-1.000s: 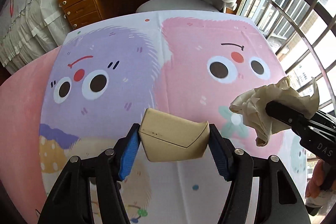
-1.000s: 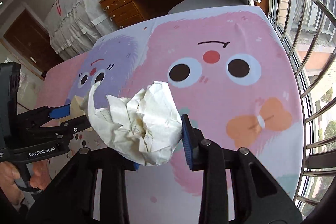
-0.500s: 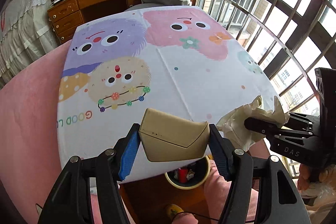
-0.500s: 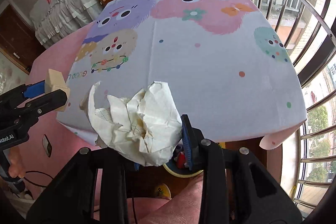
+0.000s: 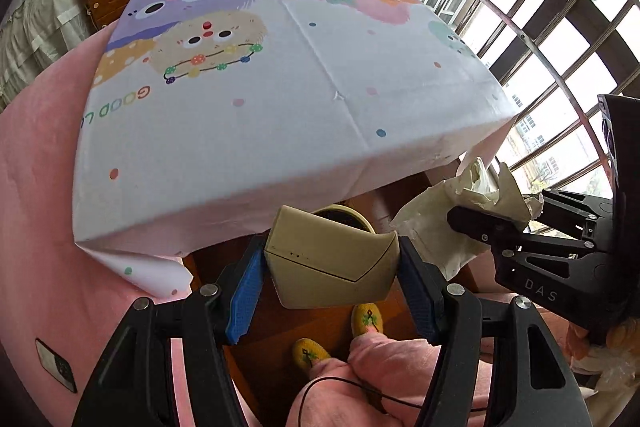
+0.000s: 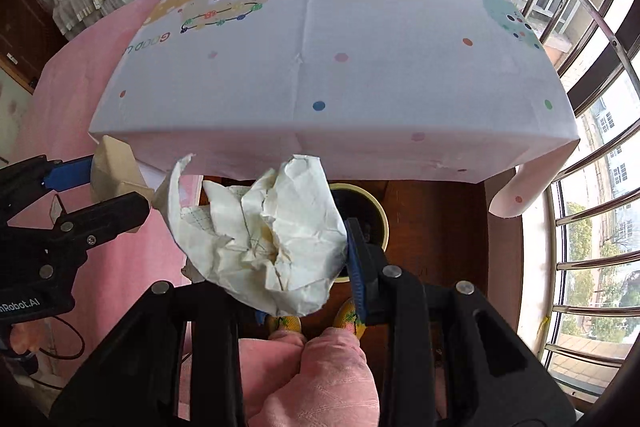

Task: Collect trash
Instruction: 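Carry both items over the bin and open both grippers to drop them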

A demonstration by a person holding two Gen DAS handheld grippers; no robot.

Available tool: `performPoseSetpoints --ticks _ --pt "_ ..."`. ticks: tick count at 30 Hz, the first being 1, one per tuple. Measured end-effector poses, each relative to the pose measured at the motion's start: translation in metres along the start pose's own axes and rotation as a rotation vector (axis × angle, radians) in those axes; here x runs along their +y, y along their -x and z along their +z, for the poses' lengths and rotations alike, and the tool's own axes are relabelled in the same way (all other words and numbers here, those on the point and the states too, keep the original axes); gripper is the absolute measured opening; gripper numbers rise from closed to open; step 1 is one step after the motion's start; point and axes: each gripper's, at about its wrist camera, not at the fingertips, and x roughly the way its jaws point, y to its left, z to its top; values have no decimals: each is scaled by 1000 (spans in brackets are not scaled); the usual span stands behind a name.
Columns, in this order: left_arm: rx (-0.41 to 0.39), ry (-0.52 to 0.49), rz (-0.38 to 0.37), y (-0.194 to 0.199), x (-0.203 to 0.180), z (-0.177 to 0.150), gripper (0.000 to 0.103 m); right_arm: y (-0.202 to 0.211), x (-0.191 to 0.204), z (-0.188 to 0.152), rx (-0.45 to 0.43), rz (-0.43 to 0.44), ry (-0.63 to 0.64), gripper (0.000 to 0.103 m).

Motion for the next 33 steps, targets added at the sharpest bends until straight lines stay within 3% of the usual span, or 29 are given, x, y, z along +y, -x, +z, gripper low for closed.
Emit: performPoseSetpoints --ticks 5,14,20,24,27,29,30,32,33 --pt "52 52 12 -62 -3 -21 64 -66 -9 -26 83 -21 35 28" --pt "91 213 46 -216 19 -70 64 -234 -40 -75 191 -49 65 28" --pt "112 300 26 -297 33 -92 64 -316 -65 -79 215 -56 29 28" --pt "124 292 33 -336 35 -94 64 -353 -80 -77 240 -50 11 28" --pt "138 278 28 -356 30 -91 64 -378 -90 -77 293 -1 4 31" --pt "149 260 22 -364 28 -87 64 -380 -92 -76 282 18 27 46" --pt "159 259 18 -367 29 -85 65 -379 -92 -75 264 31 38 50" --pt "170 268 22 -372 29 -81 77 -373 -91 -73 233 54 43 60" --pt "169 270 27 -374 30 -79 92 -371 -91 -72 223 63 39 60"
